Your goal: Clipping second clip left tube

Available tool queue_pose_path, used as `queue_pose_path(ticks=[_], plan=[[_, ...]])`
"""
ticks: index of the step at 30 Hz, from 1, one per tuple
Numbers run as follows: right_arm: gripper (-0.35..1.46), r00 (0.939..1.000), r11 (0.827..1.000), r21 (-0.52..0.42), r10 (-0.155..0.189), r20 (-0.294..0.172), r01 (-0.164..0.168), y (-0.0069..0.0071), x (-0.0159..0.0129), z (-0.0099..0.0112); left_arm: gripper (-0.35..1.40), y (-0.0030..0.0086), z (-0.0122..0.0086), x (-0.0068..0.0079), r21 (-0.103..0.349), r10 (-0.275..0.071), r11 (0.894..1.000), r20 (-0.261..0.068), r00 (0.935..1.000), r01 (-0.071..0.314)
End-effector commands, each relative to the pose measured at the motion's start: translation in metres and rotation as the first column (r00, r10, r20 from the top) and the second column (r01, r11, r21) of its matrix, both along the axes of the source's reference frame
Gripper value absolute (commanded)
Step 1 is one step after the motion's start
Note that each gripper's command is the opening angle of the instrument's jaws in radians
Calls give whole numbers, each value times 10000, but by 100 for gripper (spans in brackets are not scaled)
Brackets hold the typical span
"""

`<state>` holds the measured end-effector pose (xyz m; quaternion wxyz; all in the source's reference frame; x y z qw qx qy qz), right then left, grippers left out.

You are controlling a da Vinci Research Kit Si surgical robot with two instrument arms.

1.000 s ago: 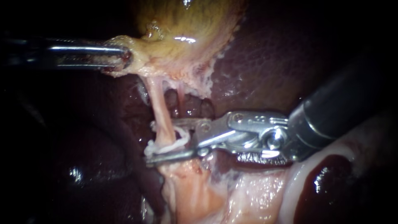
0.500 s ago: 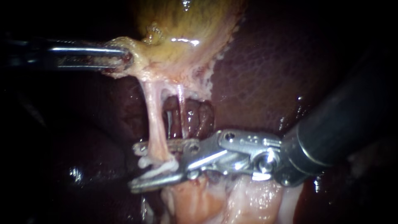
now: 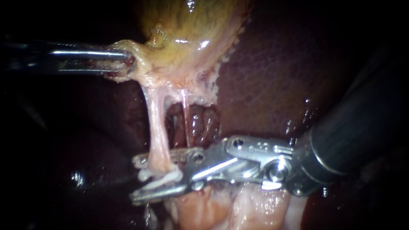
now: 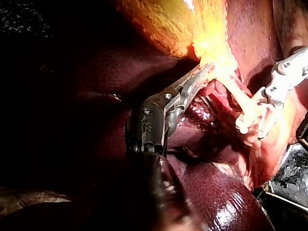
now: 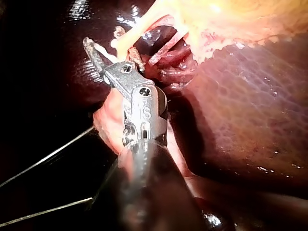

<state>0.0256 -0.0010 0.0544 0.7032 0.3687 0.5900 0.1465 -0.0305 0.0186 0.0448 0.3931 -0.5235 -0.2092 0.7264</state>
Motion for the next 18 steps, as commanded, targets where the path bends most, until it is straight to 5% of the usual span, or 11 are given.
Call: queue_pose_path(ticks=[1,7,18], plan=[[18,10000,10000,1,5,3,-5,0,0,1,-35,0,0,0,4,3,10000,5,10000,-3],[-33,9998,9998,98,-175,-82,175,0,-3,2,-35,0,1,0,4,1,10000,4,10000,-1],[-35,9986,9960,767,-474,249,453,1,-7,5,-35,1,2,-1,3,1,10000,5,10000,-1]])
